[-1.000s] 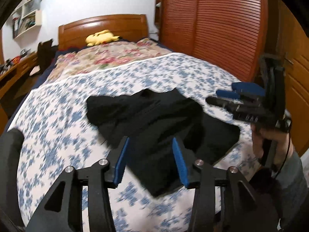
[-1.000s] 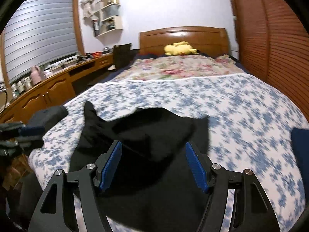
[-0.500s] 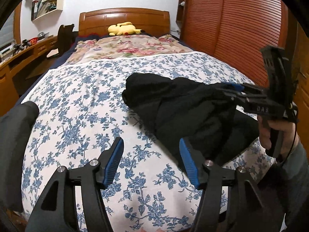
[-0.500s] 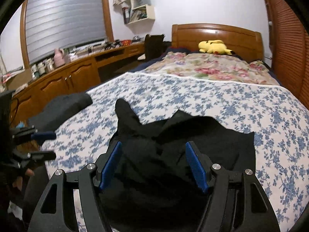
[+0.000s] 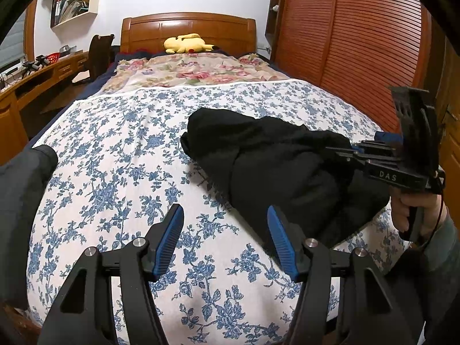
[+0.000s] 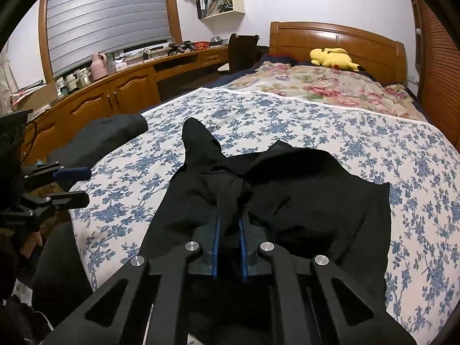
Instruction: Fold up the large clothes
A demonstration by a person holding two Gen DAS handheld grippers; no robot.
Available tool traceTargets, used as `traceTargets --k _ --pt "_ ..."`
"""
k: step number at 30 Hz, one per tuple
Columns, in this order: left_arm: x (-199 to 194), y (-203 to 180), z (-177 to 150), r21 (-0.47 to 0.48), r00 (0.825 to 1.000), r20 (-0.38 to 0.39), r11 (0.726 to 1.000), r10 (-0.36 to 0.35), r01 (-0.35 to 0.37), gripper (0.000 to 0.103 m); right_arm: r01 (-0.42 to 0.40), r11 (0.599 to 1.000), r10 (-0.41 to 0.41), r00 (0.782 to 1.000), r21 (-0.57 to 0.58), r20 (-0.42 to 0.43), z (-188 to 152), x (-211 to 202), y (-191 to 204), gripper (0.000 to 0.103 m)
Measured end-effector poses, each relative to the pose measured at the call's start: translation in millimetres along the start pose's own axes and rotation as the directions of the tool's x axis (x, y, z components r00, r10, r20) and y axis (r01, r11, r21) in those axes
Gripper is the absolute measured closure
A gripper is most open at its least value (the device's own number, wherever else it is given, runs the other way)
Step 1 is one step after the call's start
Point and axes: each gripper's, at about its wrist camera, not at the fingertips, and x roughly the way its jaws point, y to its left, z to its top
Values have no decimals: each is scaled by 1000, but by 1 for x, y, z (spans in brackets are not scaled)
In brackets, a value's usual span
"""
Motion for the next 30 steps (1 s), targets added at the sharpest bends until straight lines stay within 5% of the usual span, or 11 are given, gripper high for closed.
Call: traceTargets --k 16,25,30 --pt "9 -18 3 30 1000 -3 1000 7 -7 41 38 999 -40 994 23 106 -14 -34 5 98" --pt "17 -31 5 42 1000 -7 999 -11 11 41 162 974 -193 960 159 202 -53 -99 -26 98" --pt "23 -44 7 59 1000 -8 998 -24 25 41 266 939 -296 948 217 121 -97 -124 -44 98"
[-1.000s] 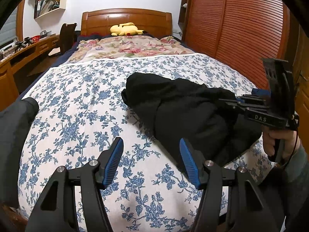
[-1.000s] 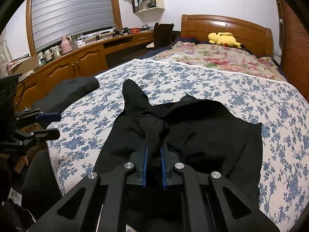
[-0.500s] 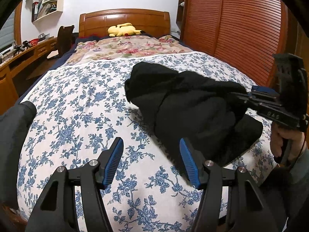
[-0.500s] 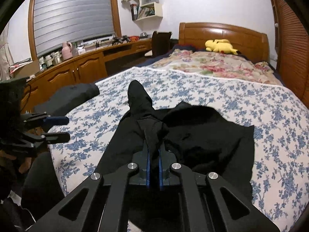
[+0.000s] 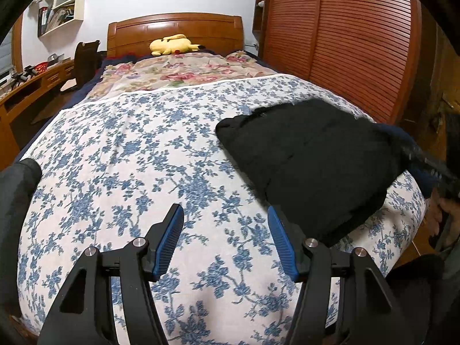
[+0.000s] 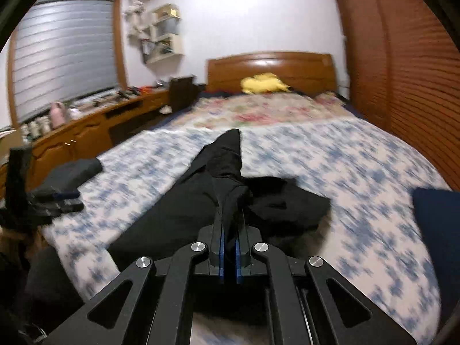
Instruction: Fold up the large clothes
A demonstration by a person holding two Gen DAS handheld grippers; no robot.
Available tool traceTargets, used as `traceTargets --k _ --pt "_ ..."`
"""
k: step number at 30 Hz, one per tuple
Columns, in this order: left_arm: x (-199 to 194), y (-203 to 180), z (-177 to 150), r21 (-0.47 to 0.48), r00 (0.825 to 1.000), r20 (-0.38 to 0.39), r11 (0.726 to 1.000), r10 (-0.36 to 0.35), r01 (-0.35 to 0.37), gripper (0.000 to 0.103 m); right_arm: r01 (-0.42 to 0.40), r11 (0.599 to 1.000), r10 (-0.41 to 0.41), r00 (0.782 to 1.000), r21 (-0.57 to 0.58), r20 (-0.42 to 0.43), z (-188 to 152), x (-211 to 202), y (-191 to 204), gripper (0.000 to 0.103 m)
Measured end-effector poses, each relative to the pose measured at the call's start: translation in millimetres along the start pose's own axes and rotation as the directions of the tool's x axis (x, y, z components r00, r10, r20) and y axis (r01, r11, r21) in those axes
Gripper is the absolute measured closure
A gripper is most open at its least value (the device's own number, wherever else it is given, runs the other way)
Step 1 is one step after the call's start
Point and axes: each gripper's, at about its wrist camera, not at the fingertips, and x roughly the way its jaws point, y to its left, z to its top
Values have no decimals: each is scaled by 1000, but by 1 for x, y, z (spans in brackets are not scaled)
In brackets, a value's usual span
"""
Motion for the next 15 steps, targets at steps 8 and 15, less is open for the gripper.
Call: traceTargets --k 8,15 --pt "12 -25 9 18 1000 2 999 -29 29 41 17 1000 -18 984 -10 -176 -41 17 -8 98" --pt "21 -62 24 77 996 -1 993 -86 85 41 12 999 -8 991 30 -136 -30 10 -20 90"
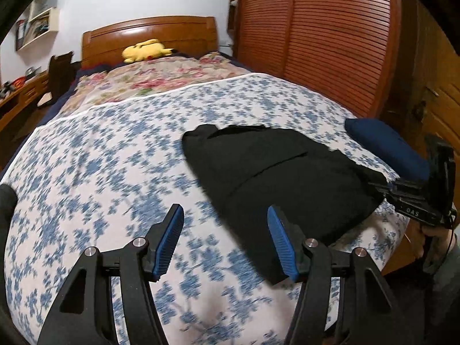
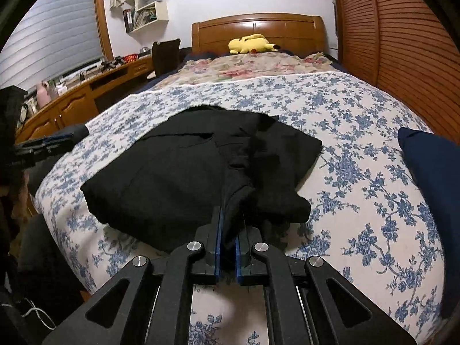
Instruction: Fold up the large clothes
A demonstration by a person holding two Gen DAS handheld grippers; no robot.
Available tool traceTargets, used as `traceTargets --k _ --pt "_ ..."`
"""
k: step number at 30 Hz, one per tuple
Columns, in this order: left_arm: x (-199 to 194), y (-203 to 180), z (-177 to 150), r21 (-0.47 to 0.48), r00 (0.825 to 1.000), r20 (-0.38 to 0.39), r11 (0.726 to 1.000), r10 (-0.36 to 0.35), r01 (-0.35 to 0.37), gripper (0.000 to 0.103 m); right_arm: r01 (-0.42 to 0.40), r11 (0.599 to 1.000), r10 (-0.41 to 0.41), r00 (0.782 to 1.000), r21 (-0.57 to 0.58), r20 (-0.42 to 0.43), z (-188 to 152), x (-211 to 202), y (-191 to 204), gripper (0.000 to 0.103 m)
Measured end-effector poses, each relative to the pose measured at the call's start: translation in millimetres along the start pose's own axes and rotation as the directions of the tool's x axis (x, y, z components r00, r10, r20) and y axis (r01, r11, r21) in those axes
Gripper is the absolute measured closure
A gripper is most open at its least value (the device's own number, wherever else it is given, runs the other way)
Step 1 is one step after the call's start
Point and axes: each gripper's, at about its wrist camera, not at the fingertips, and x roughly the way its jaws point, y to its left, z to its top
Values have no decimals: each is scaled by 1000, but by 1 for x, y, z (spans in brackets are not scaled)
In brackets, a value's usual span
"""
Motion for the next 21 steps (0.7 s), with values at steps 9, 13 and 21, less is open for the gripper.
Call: traceTargets --k 9,13,21 --pt "23 -30 -8 69 997 -65 997 -34 38 41 47 998 -51 990 34 135 1 -25 -7 56" --pt "33 -33 -19 74 995 -92 997 -31 38 41 3 1000 -3 988 1 154 -1 -24 2 56" --pt "41 -29 -25 61 992 -115 997 -45 52 41 44 999 -43 999 -13 30 1 23 6 56"
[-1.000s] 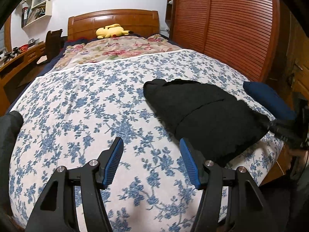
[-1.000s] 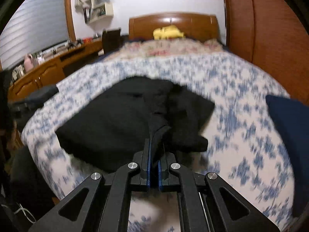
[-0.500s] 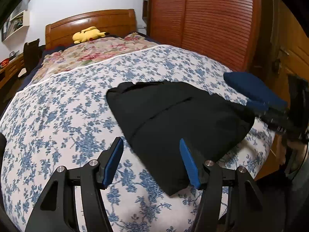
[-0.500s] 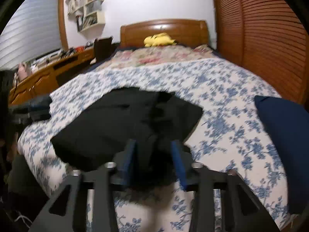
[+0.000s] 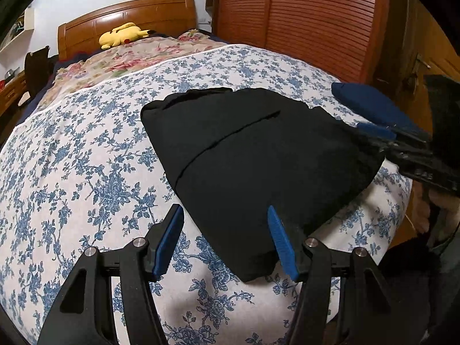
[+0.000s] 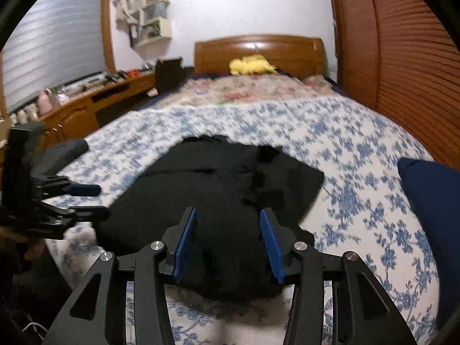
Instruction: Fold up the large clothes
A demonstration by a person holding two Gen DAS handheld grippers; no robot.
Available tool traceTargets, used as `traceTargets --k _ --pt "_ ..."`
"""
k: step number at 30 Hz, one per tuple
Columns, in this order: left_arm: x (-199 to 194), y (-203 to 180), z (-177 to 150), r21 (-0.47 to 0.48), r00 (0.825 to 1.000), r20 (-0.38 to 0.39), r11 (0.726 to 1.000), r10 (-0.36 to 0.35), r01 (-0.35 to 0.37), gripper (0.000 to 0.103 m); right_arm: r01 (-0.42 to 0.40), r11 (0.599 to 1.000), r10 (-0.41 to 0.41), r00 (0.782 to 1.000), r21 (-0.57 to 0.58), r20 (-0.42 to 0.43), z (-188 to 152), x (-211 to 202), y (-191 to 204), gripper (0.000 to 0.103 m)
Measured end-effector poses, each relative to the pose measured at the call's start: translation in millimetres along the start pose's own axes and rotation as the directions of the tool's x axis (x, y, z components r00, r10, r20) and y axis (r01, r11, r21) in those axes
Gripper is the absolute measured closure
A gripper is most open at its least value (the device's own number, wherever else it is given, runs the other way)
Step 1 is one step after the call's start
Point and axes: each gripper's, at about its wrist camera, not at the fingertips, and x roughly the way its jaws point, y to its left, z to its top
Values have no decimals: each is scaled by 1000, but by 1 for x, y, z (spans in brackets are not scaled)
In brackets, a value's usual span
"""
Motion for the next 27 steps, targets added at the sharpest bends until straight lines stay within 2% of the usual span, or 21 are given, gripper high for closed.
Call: traceTargets --k 2,4,7,11,14,21,24,27 --pt "3 -1 -1 6 1000 -3 1000 -5 5 41 35 999 -36 995 -7 -88 -7 20 -4 56" --pt "6 -1 -2 8 1000 -11 1000 -10 10 41 37 999 -38 991 -15 -127 -12 31 -5 56" --pt "4 1 -1 3 1000 -1 1000 -24 24 41 32 999 -32 992 -5 -122 -15 32 -10 55" --pt "1 11 6 -8 999 28 1000 -23 24 41 61 998 -58 991 19 -120 -16 31 -20 37" --pt "3 24 16 -17 999 49 1000 -17 18 41 74 996 -66 990 55 -126 -19 27 -17 29" --pt "36 56 49 -23 999 47 1000 -15 16 41 77 990 -58 986 120 -155 -36 22 -15 22" --pt "53 65 62 -23 999 43 1000 -15 16 41 51 983 -21 986 178 -163 -41 24 -20 21" --pt "70 74 75 -30 999 36 999 -11 12 41 52 981 -22 987 187 -159 -42 25 -20 21"
